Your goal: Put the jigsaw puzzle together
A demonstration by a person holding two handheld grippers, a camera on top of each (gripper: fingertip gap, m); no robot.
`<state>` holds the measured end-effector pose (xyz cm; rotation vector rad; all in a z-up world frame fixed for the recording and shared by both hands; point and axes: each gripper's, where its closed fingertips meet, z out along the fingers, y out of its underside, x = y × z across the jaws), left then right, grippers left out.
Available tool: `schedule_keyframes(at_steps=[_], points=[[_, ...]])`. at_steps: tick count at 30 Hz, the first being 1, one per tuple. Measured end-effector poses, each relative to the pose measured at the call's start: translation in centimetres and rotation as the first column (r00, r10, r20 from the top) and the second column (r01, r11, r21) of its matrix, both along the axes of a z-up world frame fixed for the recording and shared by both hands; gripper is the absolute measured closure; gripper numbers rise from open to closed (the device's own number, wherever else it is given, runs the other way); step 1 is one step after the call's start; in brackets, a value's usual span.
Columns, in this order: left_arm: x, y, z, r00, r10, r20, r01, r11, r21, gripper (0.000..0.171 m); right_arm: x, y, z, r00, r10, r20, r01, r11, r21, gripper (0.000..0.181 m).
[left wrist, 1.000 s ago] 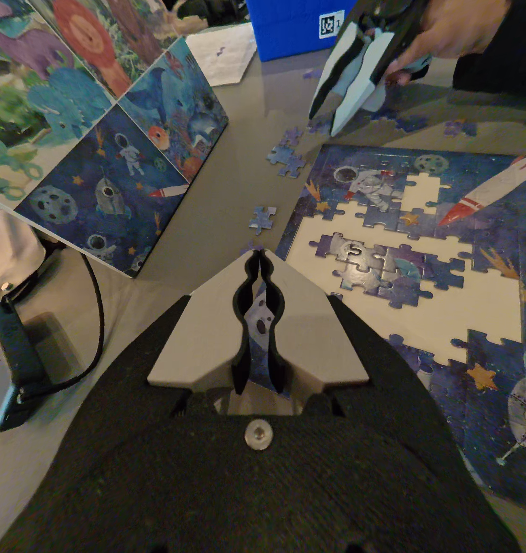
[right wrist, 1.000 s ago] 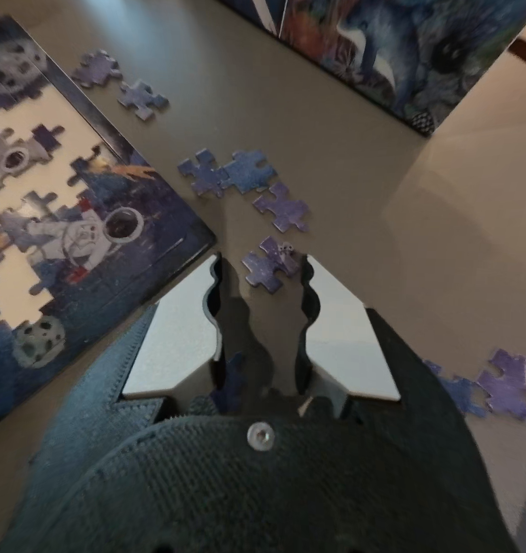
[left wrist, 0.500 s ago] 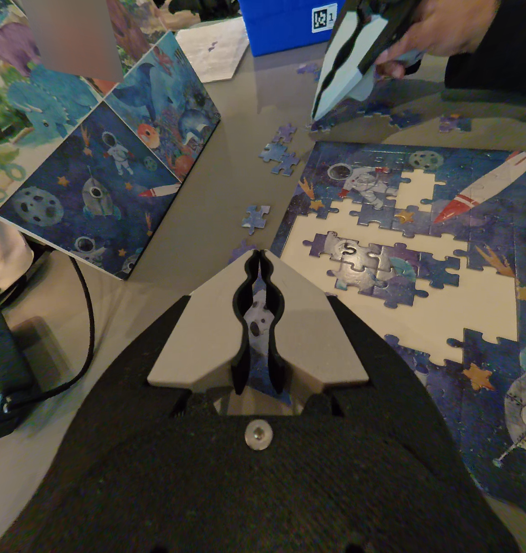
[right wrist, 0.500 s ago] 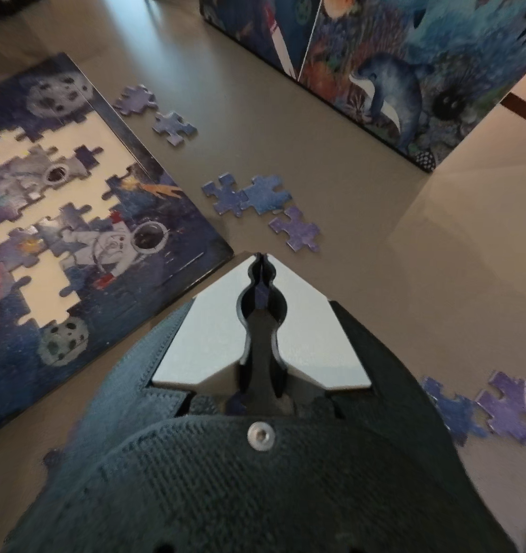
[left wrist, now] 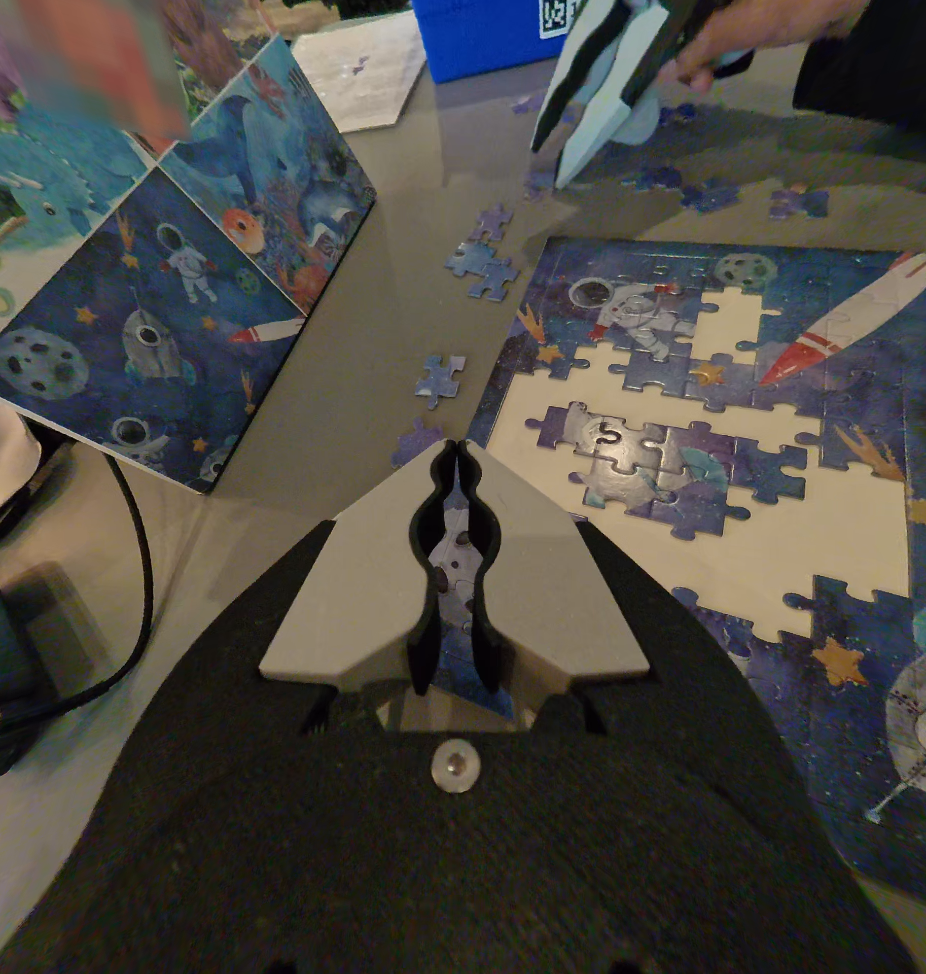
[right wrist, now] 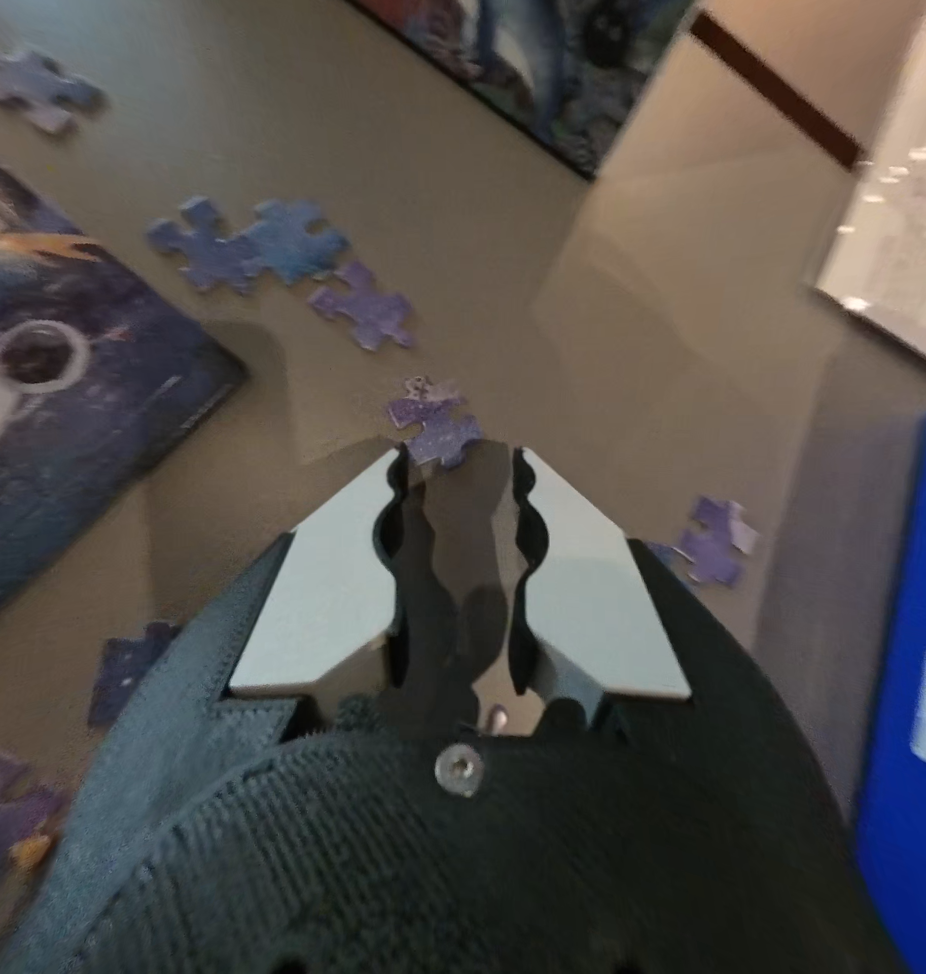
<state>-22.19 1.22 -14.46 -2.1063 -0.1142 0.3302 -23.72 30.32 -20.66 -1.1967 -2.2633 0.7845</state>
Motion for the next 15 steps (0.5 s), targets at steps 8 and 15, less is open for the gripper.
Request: schedule_keyframes(at_steps=[8,15], points=[[0.0,0.0,0.1,1.0,0.003,-0.009,-0.003,1.0,-0.001,0.171,-0.1,0.8,3.1,0.994,-0.074,-0.076,0.059,0.98,-0.188,0.136],[0.1,0.1,-0.3,1.0,-0.005,0.0,0.005,1.0,-0.008,0.171,-0.7,-1.1,0.0,1.0,0.024,-0.008,-0.025,0.985,-0.17,0.12]])
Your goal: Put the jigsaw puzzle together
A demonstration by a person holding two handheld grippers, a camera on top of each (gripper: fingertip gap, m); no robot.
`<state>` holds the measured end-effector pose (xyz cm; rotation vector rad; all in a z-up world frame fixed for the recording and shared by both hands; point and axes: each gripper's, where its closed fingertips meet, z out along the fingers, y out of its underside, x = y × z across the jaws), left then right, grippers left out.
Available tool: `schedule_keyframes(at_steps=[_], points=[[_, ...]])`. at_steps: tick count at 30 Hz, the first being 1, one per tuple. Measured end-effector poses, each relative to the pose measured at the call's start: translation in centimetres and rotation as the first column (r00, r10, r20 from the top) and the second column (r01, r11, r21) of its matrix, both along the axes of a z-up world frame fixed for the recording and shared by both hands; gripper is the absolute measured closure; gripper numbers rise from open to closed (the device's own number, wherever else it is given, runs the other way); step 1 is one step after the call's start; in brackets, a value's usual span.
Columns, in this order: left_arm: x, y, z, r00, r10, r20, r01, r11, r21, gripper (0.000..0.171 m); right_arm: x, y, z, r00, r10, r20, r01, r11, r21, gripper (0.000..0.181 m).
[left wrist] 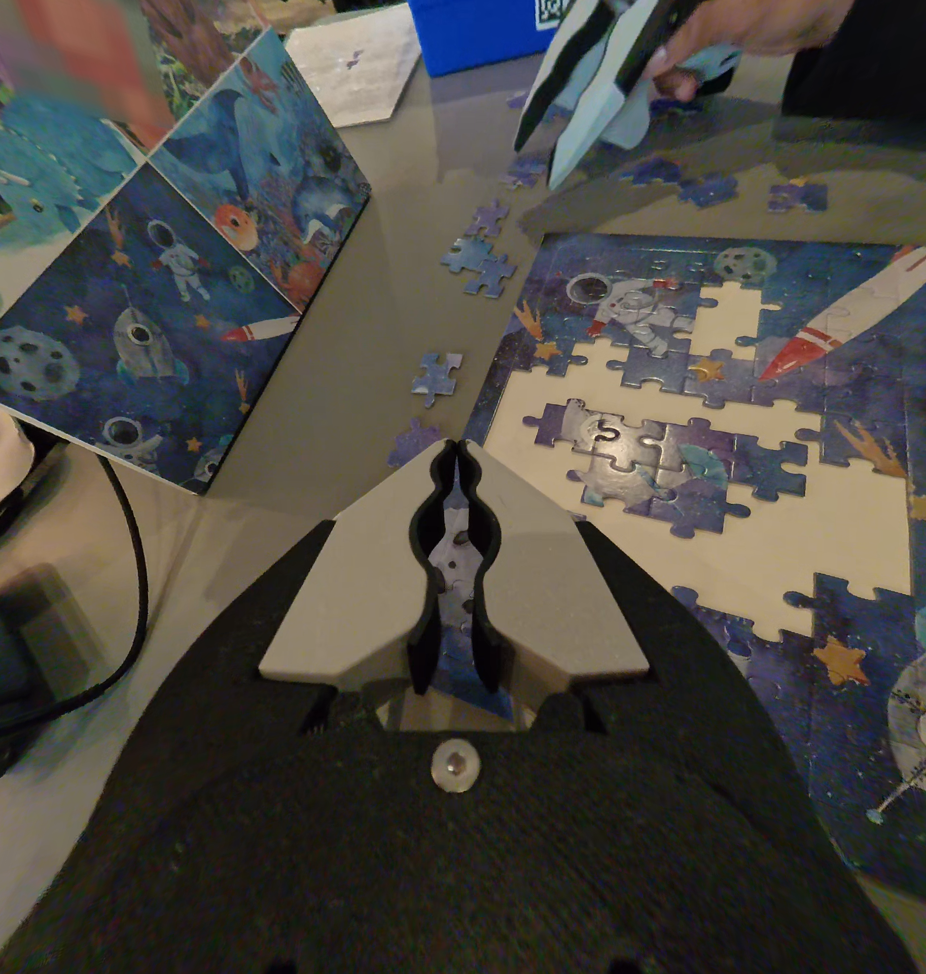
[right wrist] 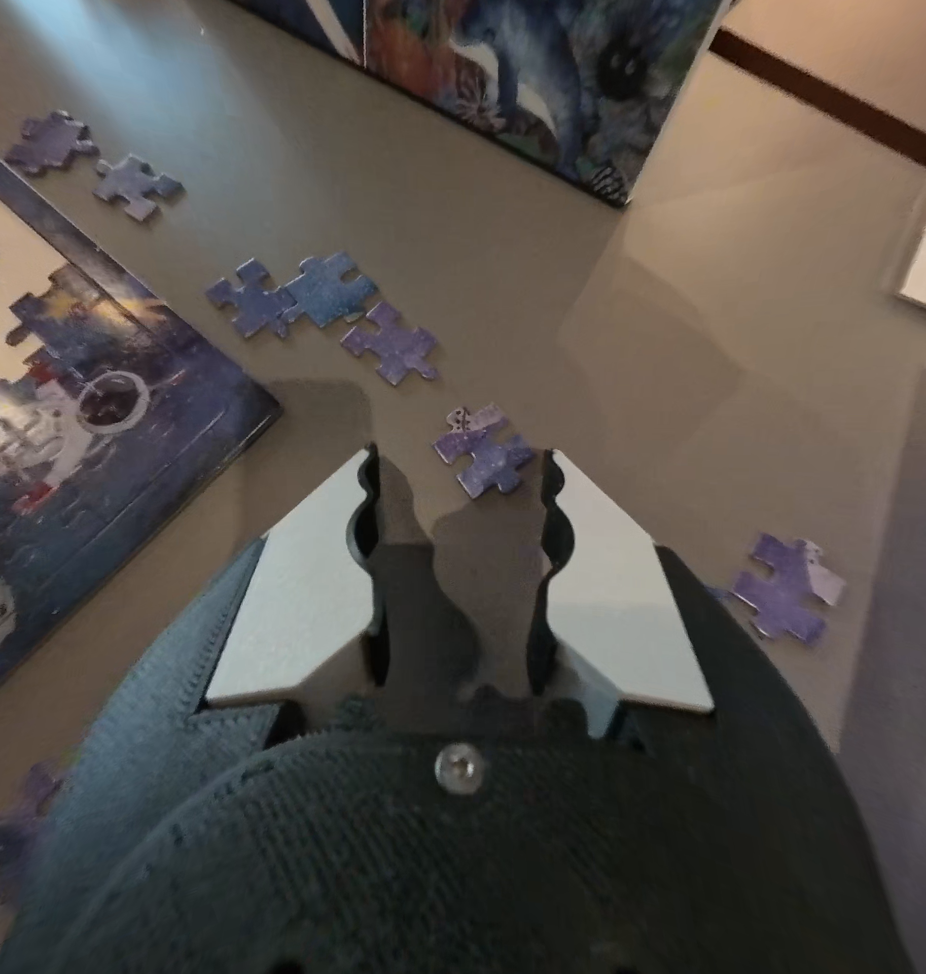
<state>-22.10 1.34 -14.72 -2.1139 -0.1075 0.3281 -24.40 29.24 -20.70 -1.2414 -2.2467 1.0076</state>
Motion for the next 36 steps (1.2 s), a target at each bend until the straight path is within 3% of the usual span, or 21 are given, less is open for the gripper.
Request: schedule_keyframes(at_steps=[4,6,12,15,21,25,28,36], points=[[0.3,0.1,0.3,1.0,-0.007,-0.009,0.007,1.0,0.004,0.171,-0.6,-0.3,-0.4,1.0,0.011,-0.01,-0.011,1.0,0.014,0.121],[0.3,0.2,0.3,1.0,-0.01,-0.012,0.01,1.0,0.004,0.171,-0.5,-0.2,-0.3,1.0,0.014,-0.012,-0.014,1.0,0.008,0.145],[0.2,0.1,0.2,1.0,-0.007,-0.011,0.007,1.0,0.0,0.171,-0.1,-0.6,-0.2,0.999,0.041,-0.023,-0.041,0.999,0.026,0.149],[0.1,0.0,0.2,1.0,-0.003,-0.008,0.003,1.0,0.003,0.171,0.4,-1.3,-0.1,0.996,0.088,-0.031,-0.086,0.995,0.043,0.181],[0.1,0.0,0.0,1.0,-0.005,-0.01,0.005,1.0,-0.005,0.171,0.6,-1.4,-0.1,0.996,0.091,-0.027,-0.089,0.994,0.066,0.161],[0.2,0.1,-0.1,1.0,-0.009,-0.01,0.009,1.0,-0.011,0.171,-0.5,0.7,0.6,0.997,-0.007,-0.078,0.011,0.999,0.042,0.135],[0.3,0.2,-0.1,1.0,-0.013,-0.012,0.012,1.0,-0.015,0.171,-0.6,1.6,-0.2,0.998,-0.048,-0.031,0.049,0.999,0.018,0.121],[0.3,0.1,0.0,1.0,-0.009,-0.02,0.008,1.0,-0.016,0.171,1.6,-0.6,-0.3,0.996,0.08,0.048,-0.08,0.997,0.005,0.139]])
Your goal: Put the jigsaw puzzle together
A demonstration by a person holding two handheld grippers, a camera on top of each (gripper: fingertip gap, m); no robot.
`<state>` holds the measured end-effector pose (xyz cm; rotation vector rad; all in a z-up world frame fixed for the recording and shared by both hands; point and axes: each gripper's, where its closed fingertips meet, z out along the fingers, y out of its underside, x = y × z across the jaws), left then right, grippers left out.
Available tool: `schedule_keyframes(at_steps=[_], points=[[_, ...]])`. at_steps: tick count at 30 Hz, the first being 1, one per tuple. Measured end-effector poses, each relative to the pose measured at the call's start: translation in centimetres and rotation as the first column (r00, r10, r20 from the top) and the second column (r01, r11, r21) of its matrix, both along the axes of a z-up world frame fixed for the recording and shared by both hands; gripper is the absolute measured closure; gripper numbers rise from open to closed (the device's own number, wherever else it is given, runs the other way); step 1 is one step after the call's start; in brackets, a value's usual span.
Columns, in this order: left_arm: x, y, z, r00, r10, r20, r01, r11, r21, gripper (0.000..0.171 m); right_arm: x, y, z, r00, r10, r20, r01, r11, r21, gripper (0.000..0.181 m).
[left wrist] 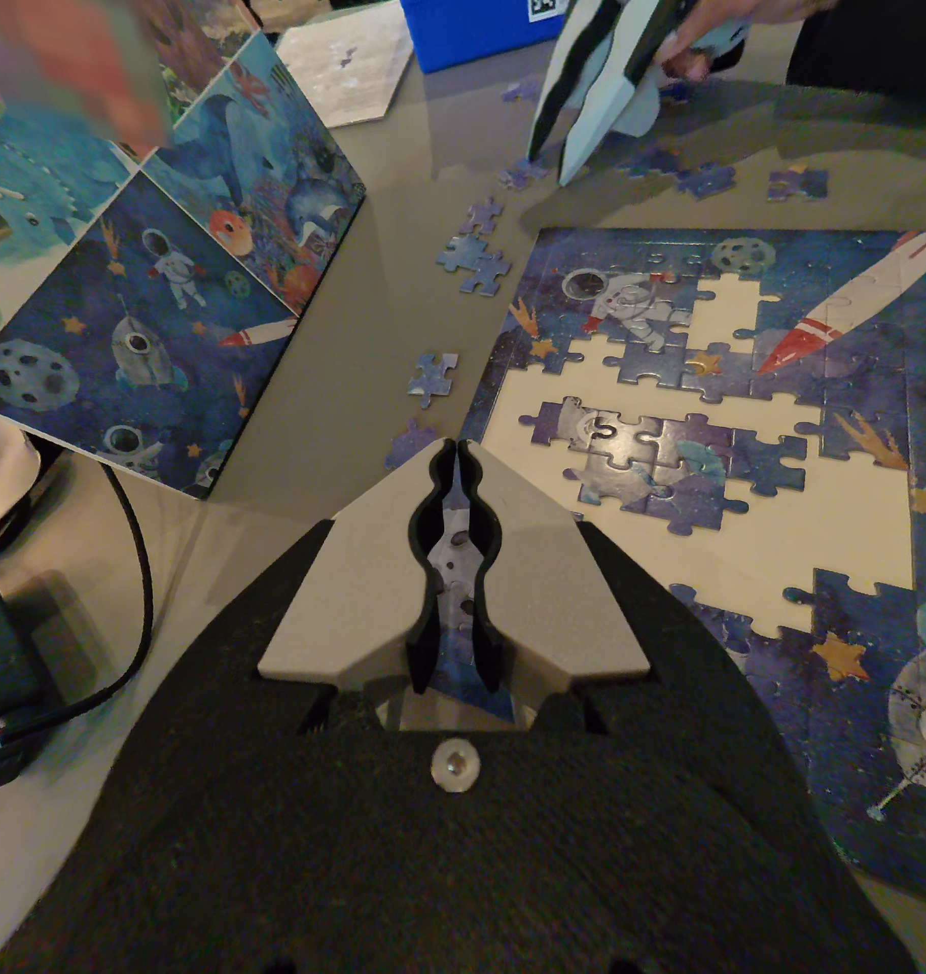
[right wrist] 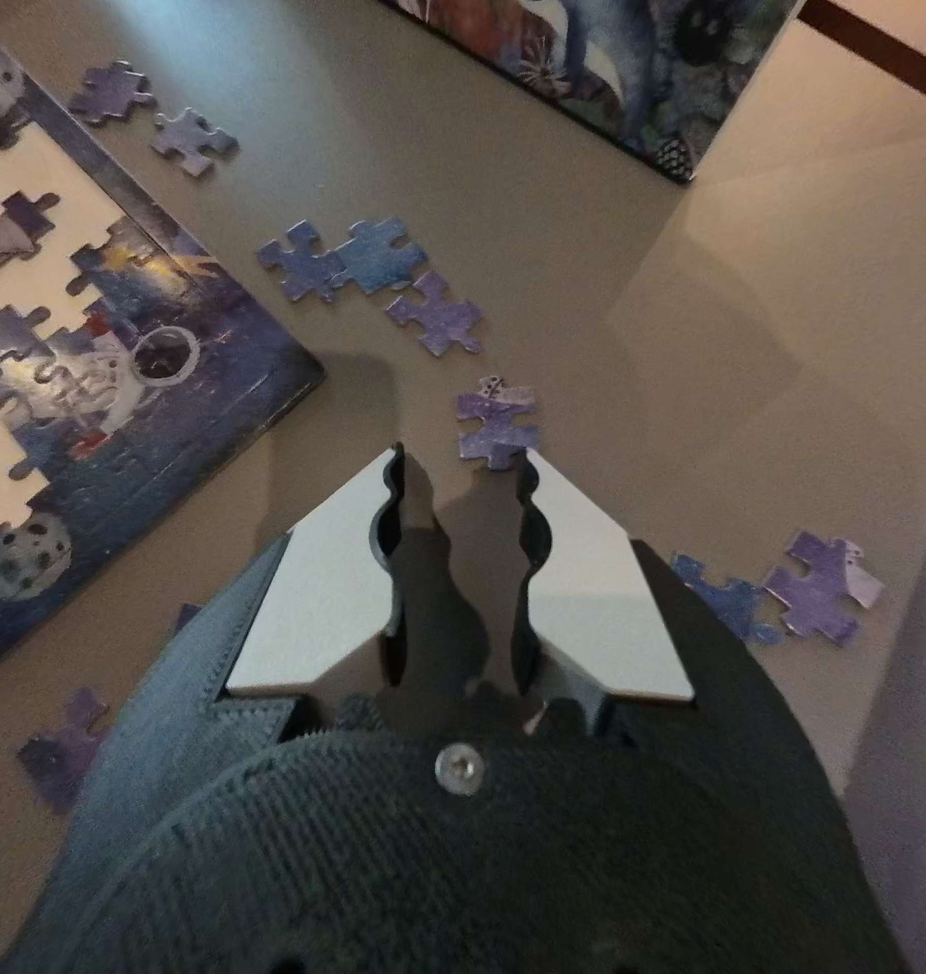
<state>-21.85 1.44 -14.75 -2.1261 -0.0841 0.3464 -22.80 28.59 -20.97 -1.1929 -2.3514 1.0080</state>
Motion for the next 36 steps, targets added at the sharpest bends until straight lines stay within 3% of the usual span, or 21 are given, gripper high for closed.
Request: schedule_keyframes(at_steps=[7,12,28,30,36], points=[[0.1,0.1,-0.1,1.0,-0.003,-0.002,0.003,1.0,-0.005,0.171,-1.2,0.2,-0.1,0.998,-0.033,-0.055,0.033,0.999,0.003,0.125],[0.2,0.2,-0.2,1.0,-0.007,-0.012,0.007,1.0,-0.014,0.171,-0.9,-0.9,0.0,0.998,0.009,-0.06,-0.009,1.0,-0.005,0.152],[0.2,0.1,-0.1,1.0,-0.005,-0.024,0.004,1.0,-0.014,0.171,-0.3,-1.6,0.2,0.997,0.052,-0.05,-0.052,0.999,0.008,0.153],[0.2,0.1,-0.1,1.0,-0.005,-0.025,0.005,1.0,-0.016,0.171,-0.2,-1.9,0.6,0.996,0.069,-0.064,-0.069,0.998,-0.003,0.181],[0.2,0.2,-0.3,1.0,-0.006,-0.022,0.006,1.0,-0.023,0.171,-0.8,-1.6,1.6,0.992,0.03,-0.126,-0.027,0.999,0.023,0.146]])
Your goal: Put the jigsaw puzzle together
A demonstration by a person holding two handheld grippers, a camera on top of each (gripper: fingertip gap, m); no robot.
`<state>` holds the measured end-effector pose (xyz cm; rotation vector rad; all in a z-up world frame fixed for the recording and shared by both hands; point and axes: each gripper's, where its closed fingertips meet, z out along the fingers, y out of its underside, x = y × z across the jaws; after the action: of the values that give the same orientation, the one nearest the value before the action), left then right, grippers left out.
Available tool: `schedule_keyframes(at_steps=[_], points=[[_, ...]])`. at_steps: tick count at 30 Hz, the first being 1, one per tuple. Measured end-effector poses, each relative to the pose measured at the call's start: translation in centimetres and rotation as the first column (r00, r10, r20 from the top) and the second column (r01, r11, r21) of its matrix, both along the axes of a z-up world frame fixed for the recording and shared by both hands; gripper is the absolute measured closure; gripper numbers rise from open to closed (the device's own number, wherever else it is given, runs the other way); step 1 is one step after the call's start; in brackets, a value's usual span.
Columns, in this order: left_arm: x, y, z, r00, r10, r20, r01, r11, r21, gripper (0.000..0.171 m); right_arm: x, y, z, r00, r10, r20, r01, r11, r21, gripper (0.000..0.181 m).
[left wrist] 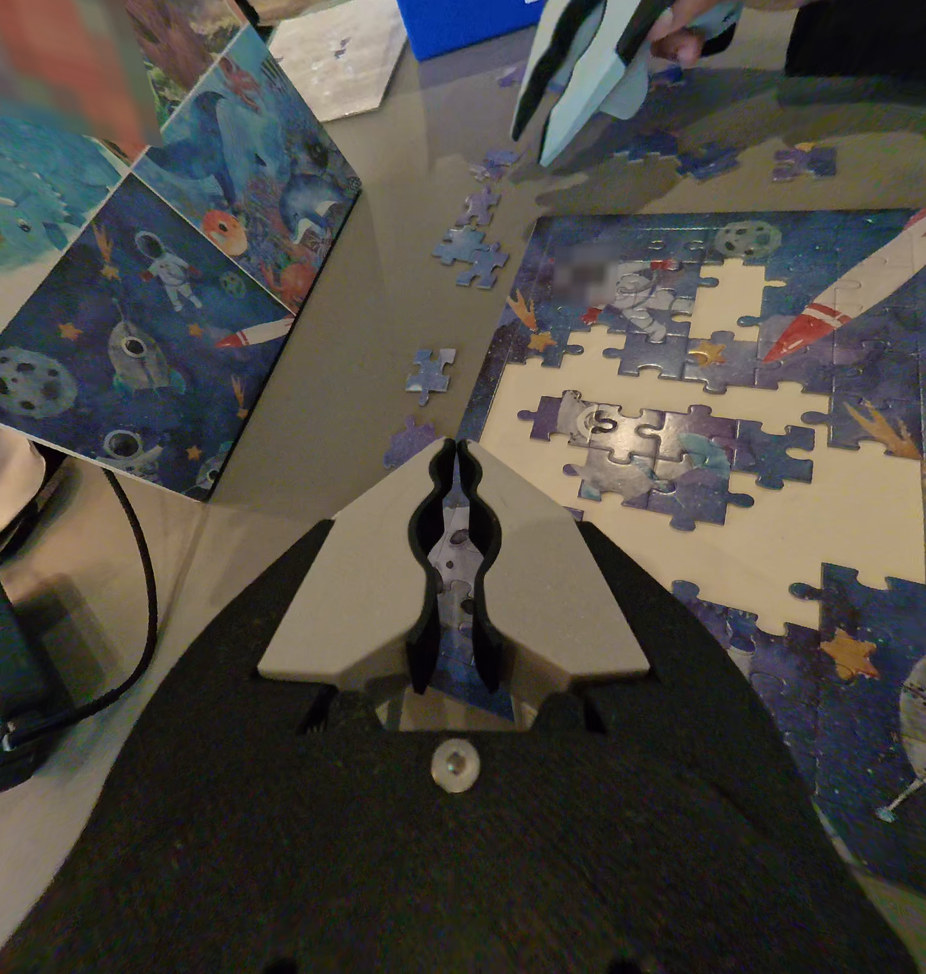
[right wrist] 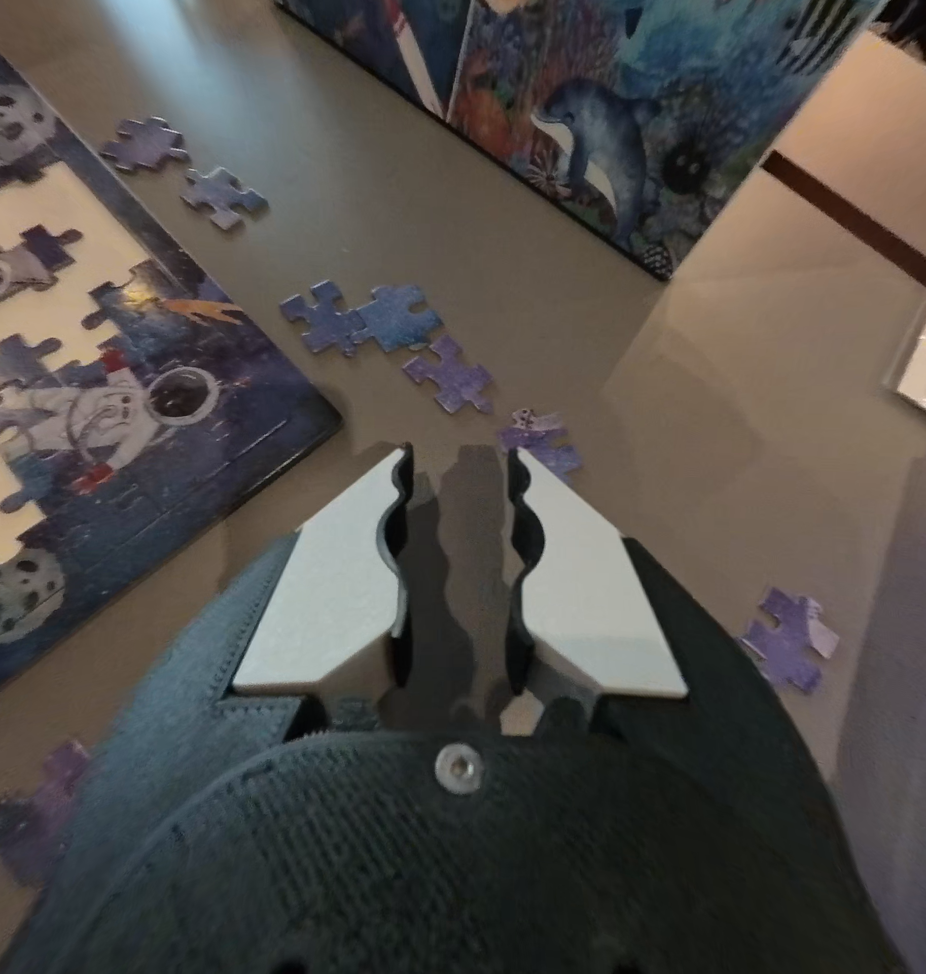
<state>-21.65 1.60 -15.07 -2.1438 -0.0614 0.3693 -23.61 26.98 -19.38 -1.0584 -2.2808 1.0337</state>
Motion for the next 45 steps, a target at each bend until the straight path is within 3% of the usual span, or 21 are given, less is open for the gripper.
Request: schedule_keyframes(at_steps=[4,9,14,20,33,37,42,43,45], points=[[-0.1,0.0,-0.2,1.0,-0.001,0.001,0.001,1.0,-0.003,0.171,-1.7,2.2,0.0,0.994,-0.086,-0.071,0.089,0.995,0.039,0.132],[-0.4,-0.1,-0.5,1.0,0.005,0.018,-0.006,1.0,0.001,0.171,-2.7,2.6,-1.6,0.997,-0.037,0.064,0.038,0.999,-0.027,0.116],[-0.5,-0.1,-0.8,1.0,0.005,0.028,-0.005,1.0,0.002,0.171,-2.9,2.0,-1.7,0.996,0.065,0.063,-0.064,0.998,-0.021,0.124],[-0.6,0.0,-1.7,0.999,0.002,0.051,-0.001,1.0,-0.007,0.171,-2.1,0.5,-1.6,0.982,0.175,0.069,-0.173,0.984,-0.034,0.159],[-0.3,0.0,-1.8,0.999,-0.009,0.035,0.01,1.0,-0.028,0.171,-0.4,0.1,-1.4,0.98,0.183,0.079,-0.185,0.983,0.018,0.16],[-0.1,0.1,-1.8,0.999,-0.017,0.03,0.018,0.999,-0.035,0.171,0.4,-2.4,0.5,0.97,0.241,0.029,-0.239,0.97,-0.049,0.16],[0.9,0.7,-1.9,0.997,-0.055,0.048,0.056,0.998,-0.032,0.171,3.2,-9.1,3.3,0.93,0.366,-0.019,-0.366,0.923,-0.123,0.161],[1.4,0.9,-1.9,0.995,-0.08,0.063,0.082,0.996,-0.03,0.171,4.0,-10.7,3.6,0.919,0.393,-0.017,-0.392,0.911,-0.129,0.181],[3.1,1.5,-2.1,0.982,-0.161,0.104,0.164,0.986,-0.026,0.171,5.3,-14.1,3.8,0.899,0.437,-0.019,-0.436,0.89,-0.138,0.181]])
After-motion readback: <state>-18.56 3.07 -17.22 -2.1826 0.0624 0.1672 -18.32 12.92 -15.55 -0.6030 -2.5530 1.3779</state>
